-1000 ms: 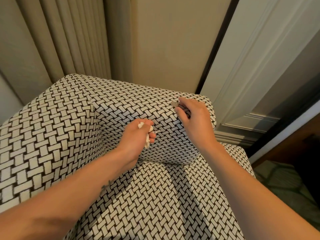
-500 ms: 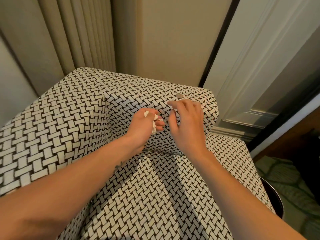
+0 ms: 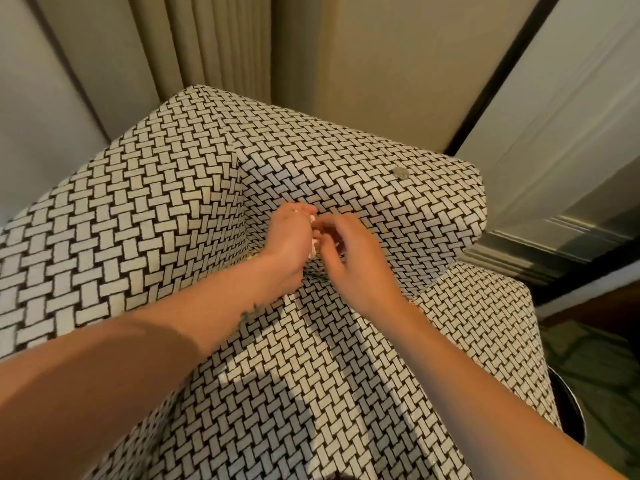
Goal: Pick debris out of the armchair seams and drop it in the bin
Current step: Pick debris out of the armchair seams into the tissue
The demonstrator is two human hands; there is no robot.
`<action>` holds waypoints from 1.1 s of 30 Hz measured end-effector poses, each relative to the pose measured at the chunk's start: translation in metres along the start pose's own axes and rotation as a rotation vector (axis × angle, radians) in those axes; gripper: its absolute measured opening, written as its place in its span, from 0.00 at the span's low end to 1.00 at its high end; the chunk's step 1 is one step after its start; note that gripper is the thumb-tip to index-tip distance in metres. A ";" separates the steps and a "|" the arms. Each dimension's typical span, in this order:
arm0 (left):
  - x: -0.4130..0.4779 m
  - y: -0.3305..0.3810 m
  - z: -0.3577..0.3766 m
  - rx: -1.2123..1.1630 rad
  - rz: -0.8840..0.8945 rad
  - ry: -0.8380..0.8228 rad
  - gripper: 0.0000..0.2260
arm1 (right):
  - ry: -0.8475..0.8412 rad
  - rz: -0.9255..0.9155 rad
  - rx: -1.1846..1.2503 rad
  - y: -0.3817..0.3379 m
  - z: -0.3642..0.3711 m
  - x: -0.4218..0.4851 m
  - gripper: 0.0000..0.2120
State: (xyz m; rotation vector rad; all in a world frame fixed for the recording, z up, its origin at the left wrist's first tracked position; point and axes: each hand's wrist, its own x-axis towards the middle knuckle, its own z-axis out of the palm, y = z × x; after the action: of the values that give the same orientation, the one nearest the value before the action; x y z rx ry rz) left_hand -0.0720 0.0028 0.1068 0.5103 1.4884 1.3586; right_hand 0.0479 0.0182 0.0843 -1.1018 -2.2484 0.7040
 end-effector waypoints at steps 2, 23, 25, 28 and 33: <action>-0.006 0.002 -0.007 -0.020 0.009 0.025 0.08 | -0.013 -0.006 0.022 -0.006 0.003 -0.009 0.15; 0.009 -0.070 -0.055 -0.260 -0.266 0.435 0.14 | -0.300 0.258 -0.066 0.039 0.107 0.016 0.21; 0.018 -0.077 -0.057 -0.311 -0.276 0.467 0.12 | -0.337 0.286 -0.111 0.040 0.117 0.024 0.21; 0.026 -0.094 -0.062 -0.326 -0.306 0.464 0.09 | -0.308 0.291 -0.238 0.044 0.134 0.037 0.20; 0.035 -0.103 -0.064 -0.367 -0.302 0.494 0.14 | -0.329 0.367 -0.276 0.039 0.159 0.050 0.24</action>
State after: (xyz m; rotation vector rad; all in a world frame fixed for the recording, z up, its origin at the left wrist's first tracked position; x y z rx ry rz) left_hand -0.1096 -0.0273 -0.0106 -0.2962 1.5683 1.5287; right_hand -0.0613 0.0455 -0.0442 -1.6669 -2.4998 0.7819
